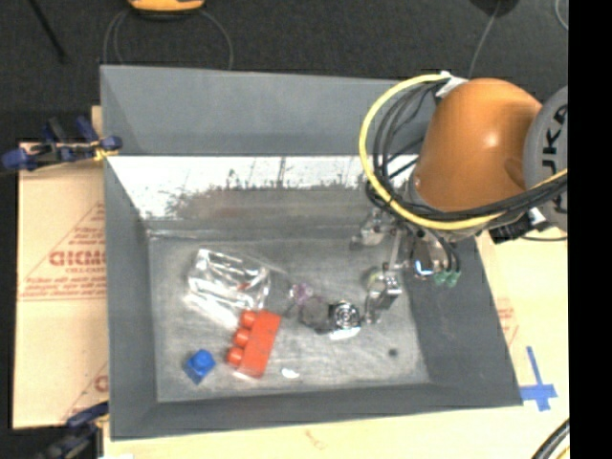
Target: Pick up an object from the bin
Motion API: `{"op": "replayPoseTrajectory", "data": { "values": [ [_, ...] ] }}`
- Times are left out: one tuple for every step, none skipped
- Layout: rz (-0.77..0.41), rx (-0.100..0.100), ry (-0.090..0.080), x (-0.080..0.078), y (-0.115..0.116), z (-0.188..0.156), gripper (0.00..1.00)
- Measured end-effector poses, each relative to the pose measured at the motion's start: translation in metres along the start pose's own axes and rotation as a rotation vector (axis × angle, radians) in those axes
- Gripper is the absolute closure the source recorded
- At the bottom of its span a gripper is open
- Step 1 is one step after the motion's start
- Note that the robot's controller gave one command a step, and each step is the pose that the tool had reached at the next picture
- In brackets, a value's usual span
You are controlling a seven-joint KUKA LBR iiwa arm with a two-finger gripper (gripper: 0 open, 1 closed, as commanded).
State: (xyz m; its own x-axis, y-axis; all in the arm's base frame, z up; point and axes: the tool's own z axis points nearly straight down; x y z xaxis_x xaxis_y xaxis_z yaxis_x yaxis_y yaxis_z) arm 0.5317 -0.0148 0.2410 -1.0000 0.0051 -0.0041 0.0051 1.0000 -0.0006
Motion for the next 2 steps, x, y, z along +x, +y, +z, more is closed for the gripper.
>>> {"op": "replayPoseTrajectory", "data": {
  "values": [
    [-0.011, 0.000, -0.006, -0.0205, -0.0170, 0.1673, 0.00],
    [-0.012, 0.001, -0.015, -0.0234, -0.0169, 0.1622, 1.00]
  ]
}}
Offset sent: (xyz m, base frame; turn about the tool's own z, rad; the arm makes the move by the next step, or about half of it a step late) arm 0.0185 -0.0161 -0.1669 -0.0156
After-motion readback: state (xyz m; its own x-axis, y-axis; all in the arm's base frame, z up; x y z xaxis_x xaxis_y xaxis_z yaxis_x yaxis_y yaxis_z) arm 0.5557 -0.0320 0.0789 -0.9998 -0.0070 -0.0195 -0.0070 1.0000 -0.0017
